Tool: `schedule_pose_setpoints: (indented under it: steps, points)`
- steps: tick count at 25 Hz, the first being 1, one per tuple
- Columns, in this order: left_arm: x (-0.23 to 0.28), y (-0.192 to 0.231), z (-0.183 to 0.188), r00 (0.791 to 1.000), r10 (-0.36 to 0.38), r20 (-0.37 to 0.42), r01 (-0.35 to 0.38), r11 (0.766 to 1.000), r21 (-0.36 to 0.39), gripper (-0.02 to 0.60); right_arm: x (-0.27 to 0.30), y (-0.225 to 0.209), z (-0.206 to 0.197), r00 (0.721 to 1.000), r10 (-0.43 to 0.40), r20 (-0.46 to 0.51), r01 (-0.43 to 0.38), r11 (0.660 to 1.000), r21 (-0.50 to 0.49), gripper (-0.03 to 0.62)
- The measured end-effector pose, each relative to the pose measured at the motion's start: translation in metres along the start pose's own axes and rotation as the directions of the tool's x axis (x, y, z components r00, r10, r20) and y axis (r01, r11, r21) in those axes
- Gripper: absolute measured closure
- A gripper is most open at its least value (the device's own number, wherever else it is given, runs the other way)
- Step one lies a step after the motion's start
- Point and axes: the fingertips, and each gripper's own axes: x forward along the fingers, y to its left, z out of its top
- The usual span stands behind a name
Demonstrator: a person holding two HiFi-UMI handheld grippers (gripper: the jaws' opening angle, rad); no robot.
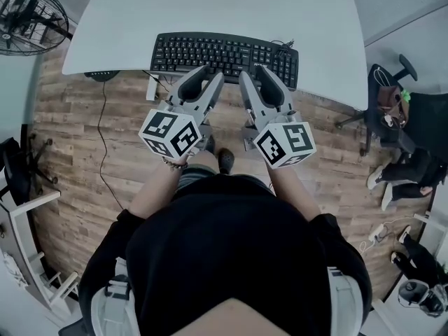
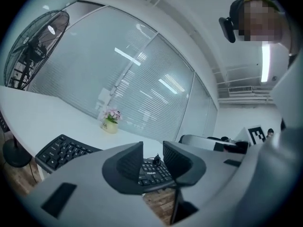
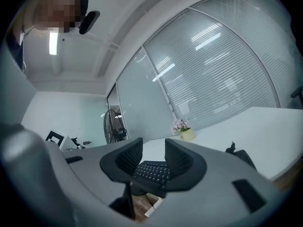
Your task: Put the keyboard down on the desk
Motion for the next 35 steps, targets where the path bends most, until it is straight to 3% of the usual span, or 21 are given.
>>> schedule_pose_setpoints:
  steps: [8, 23, 35]
  points:
    - [-0.003, -0.003, 0.008, 1.000, 0.016, 0.018, -0.017, 0.999, 0.048, 0.505, 0.003, 0.008, 0.003, 1.000, 0.019, 0.007, -0.019, 0.999, -0.038, 0.482]
    - [-0.005, -0.021, 0.025, 0.999, -0.011, 0.054, 0.006, 0.995, 0.096, 0.555, -0.004, 0.014, 0.017, 0.999, 0.012, 0.040, -0.009, 0.997, -0.076, 0.588]
    - [-0.007, -0.031, 0.033, 0.998, -0.025, 0.062, 0.018, 0.993, 0.115, 0.561, -0.009, 0.029, 0.032, 0.997, 0.046, 0.065, -0.037, 0.991, -0.128, 0.589]
